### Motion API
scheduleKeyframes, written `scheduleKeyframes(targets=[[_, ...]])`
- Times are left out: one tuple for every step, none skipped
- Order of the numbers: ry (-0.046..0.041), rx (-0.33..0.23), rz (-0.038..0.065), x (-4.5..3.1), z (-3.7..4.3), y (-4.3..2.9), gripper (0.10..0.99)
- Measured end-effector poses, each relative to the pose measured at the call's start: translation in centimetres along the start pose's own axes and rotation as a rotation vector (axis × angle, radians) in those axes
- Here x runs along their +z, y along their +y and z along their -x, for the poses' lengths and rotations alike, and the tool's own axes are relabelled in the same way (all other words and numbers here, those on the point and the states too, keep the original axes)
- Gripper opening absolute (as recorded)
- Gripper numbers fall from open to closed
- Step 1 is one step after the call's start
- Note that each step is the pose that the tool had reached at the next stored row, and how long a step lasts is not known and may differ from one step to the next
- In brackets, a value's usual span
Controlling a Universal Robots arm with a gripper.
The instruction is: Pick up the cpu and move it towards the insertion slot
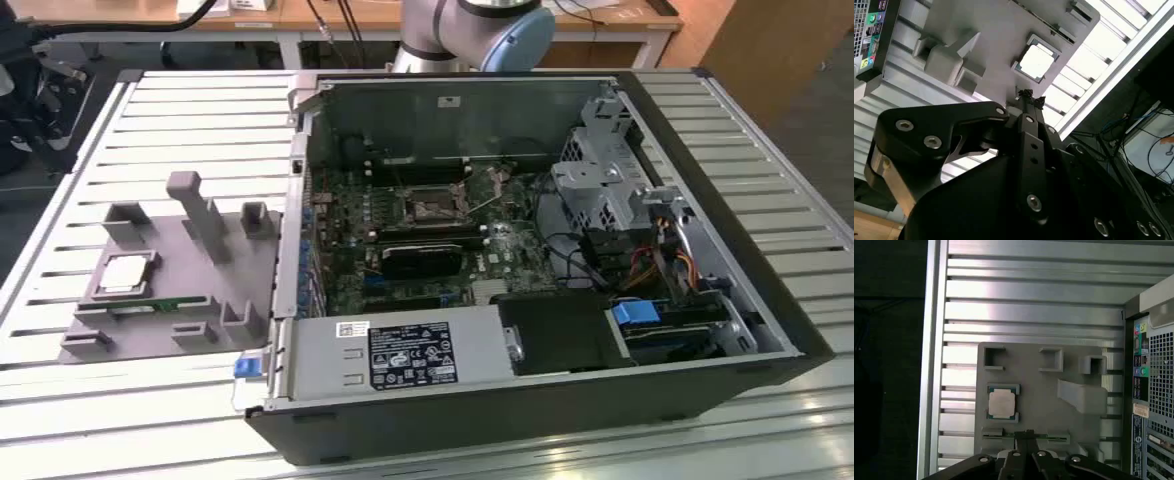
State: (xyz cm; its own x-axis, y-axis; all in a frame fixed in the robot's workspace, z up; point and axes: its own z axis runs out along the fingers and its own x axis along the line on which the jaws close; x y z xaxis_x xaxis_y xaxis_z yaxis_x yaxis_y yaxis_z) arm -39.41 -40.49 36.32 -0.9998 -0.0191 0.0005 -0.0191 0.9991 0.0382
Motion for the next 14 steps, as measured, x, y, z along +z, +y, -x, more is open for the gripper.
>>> scheduleKeyframes(targets=[[0.0000, 0.000, 0.000, 0.00, 0.00, 0.00, 0.102], [0.0000, 0.000, 0.000, 0.00, 0.00, 0.00, 0.102], [0.0000, 0.000, 0.000, 0.00, 0.00, 0.00, 0.102], [0.0000, 0.000, 0.000, 0.00, 0.00, 0.00, 0.102], [0.0000, 0.000, 0.000, 0.00, 0.00, 0.00, 0.102], [0.0000, 0.000, 0.000, 0.00, 0.00, 0.00, 0.102], [0.0000, 0.000, 0.000, 0.00, 0.00, 0.00, 0.102], [0.0000, 0.000, 0.000, 0.00, 0.00, 0.00, 0.102], [0.0000, 0.000, 0.000, 0.00, 0.00, 0.00, 0.102], [0.0000, 0.000, 0.000, 0.00, 0.00, 0.00, 0.102], [0.0000, 0.000, 0.000, 0.03, 0.00, 0.00, 0.102], [-0.0004, 0.000, 0.000, 0.10, 0.00, 0.00, 0.102], [-0.0007, 0.000, 0.000, 0.19, 0.00, -0.01, 0.102], [-0.0013, 0.000, 0.000, 0.28, 0.00, -0.01, 0.102]])
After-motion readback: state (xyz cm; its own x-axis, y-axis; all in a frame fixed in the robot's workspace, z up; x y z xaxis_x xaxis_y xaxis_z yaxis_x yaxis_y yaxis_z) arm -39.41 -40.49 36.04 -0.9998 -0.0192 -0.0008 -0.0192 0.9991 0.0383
